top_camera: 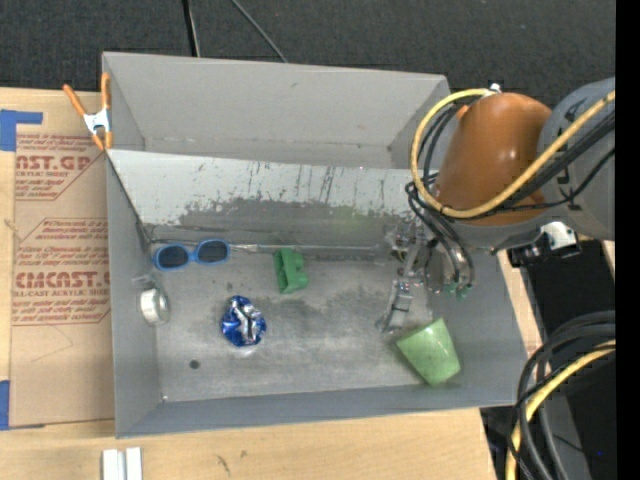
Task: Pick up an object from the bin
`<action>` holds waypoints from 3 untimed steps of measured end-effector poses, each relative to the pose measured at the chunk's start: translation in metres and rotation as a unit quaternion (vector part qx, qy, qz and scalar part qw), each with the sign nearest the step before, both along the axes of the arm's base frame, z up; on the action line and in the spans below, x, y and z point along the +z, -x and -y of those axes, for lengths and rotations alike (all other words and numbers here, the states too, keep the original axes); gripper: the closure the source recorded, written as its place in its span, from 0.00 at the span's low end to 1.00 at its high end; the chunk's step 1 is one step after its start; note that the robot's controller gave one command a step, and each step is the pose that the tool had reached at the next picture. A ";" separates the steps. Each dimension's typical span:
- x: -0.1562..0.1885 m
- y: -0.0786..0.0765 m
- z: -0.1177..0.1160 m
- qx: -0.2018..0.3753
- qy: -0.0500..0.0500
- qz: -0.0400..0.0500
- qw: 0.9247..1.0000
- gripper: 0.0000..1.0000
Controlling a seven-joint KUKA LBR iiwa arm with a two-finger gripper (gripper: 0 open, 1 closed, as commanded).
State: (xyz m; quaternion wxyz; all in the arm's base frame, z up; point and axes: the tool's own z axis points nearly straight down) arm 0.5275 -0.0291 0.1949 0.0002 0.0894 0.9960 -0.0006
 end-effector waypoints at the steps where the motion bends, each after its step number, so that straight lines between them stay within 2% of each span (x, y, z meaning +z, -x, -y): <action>1: -0.050 0.036 0.072 0.024 0.000 -0.003 1.000 0.00; 2: -0.130 0.030 0.107 0.034 -0.003 -0.003 0.999 0.00; 3: -0.125 0.027 0.099 0.036 -0.008 -0.001 0.999 1.00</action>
Offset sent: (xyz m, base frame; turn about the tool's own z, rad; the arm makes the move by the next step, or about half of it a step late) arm -0.0332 -0.0669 -0.0468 -0.0561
